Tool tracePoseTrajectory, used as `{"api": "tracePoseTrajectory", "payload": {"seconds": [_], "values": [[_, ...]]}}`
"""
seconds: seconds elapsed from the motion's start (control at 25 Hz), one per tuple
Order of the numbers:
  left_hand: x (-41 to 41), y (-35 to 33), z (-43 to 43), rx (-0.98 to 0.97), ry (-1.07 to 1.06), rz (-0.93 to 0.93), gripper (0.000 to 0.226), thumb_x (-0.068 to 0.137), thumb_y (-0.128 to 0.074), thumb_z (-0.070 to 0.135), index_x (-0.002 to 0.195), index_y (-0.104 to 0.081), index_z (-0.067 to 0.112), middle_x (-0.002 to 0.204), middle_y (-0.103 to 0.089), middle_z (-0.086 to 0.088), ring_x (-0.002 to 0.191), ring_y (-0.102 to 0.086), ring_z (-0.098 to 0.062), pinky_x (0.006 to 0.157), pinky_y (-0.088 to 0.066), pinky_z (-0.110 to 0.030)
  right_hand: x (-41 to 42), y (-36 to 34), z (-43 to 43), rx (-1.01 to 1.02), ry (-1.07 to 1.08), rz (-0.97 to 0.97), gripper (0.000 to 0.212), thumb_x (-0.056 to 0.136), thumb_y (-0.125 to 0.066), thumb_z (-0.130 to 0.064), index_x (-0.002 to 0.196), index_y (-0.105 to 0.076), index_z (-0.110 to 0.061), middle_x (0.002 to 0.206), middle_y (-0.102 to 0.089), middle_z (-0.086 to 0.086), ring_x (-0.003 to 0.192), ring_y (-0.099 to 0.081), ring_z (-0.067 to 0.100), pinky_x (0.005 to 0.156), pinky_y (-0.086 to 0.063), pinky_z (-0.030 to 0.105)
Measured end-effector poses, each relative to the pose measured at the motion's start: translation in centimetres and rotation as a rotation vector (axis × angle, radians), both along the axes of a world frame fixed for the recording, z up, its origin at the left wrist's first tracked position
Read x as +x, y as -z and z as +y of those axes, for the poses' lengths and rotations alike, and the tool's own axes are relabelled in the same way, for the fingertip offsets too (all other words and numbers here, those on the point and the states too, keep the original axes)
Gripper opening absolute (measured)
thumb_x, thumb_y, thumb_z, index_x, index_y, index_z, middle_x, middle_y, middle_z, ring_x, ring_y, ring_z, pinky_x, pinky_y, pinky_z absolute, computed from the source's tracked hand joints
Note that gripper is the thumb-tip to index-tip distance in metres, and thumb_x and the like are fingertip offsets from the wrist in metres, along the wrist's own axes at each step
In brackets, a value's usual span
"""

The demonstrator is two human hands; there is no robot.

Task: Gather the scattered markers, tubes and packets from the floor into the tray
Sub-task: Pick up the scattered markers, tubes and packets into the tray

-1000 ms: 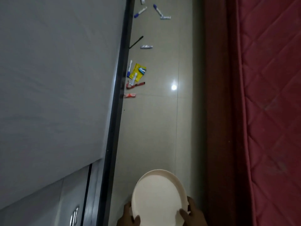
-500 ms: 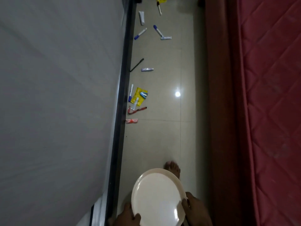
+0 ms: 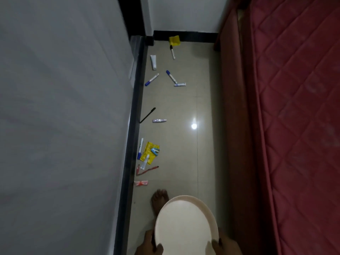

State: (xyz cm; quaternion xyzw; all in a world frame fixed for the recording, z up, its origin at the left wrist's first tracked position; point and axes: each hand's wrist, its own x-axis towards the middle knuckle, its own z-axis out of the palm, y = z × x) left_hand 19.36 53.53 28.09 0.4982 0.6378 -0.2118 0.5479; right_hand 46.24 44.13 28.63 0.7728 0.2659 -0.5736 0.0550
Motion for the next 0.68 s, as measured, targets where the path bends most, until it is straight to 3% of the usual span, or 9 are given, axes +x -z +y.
{"api": "tracePoseTrajectory", "payload": {"seconds": [0.12,0.2,0.28,0.36,0.52,0.68], "values": [[0.4,0.5,1.8,-0.074,-0.085,0.005,0.068,0.089,-0.074,0.039,0.148,-0.044,0.023,0.103,-0.067,-0.003,0.081,-0.062,-0.016,0.074,-0.052,-0.019,1.0,0.8,3.3,-0.027,-0.037,-0.078,0.05,0.103,-0.044,-0.054,0.148,-0.038,-0.033,0.137,-0.065,-0.007,0.125,-0.064,0.013,0.111,-0.047,0.033],[1.2,0.5,2.6,-0.064,-0.106,0.022,0.065,0.092,-0.073,0.036,0.148,-0.043,0.02,0.104,-0.068,0.0,0.077,-0.061,-0.012,0.065,-0.048,-0.012,1.7,1.3,5.3,-0.028,-0.049,-0.095,0.043,0.104,-0.046,-0.042,0.145,-0.044,-0.03,0.128,-0.069,-0.005,0.112,-0.067,0.013,0.106,-0.053,0.034],[1.9,0.8,4.2,-0.029,-0.12,0.056,0.058,0.096,-0.068,0.037,0.147,-0.043,0.025,0.1,-0.07,0.002,0.081,-0.067,-0.016,0.063,-0.048,-0.018,1.9,2.0,7.7,0.017,-0.032,-0.07,0.032,0.106,-0.046,-0.035,0.136,-0.05,-0.025,0.11,-0.069,-0.007,0.096,-0.066,0.012,0.096,-0.058,0.035],[2.6,2.1,6.0,0.009,-0.132,0.079,0.05,0.099,-0.062,0.035,0.146,-0.043,0.027,0.1,-0.07,0.003,0.094,-0.071,-0.023,0.074,-0.049,-0.027,2.1,3.9,9.7,0.062,-0.014,-0.063,0.026,0.107,-0.046,-0.032,0.129,-0.055,-0.022,0.103,-0.067,-0.006,0.093,-0.068,0.017,0.088,-0.06,0.037],[3.7,7.7,10.3,0.054,-0.097,0.043,0.051,0.101,-0.061,0.038,0.146,-0.043,0.021,0.127,-0.074,-0.009,0.111,-0.071,-0.034,0.093,-0.06,-0.047,2.8,9.7,13.1,0.083,0.09,-0.124,0.031,0.103,-0.05,-0.027,0.131,-0.059,-0.016,0.112,-0.074,0.008,0.099,-0.071,0.031,0.088,-0.061,0.042],[5.5,16.0,15.7,0.15,0.055,0.014,0.056,0.102,-0.06,0.039,0.15,-0.041,0.016,0.134,-0.068,-0.019,0.121,-0.065,-0.041,0.099,-0.056,-0.05,3.7,16.8,17.6,0.121,0.273,-0.165,0.037,0.103,-0.052,-0.027,0.137,-0.057,-0.015,0.122,-0.072,0.014,0.107,-0.069,0.036,0.095,-0.059,0.046]]}}
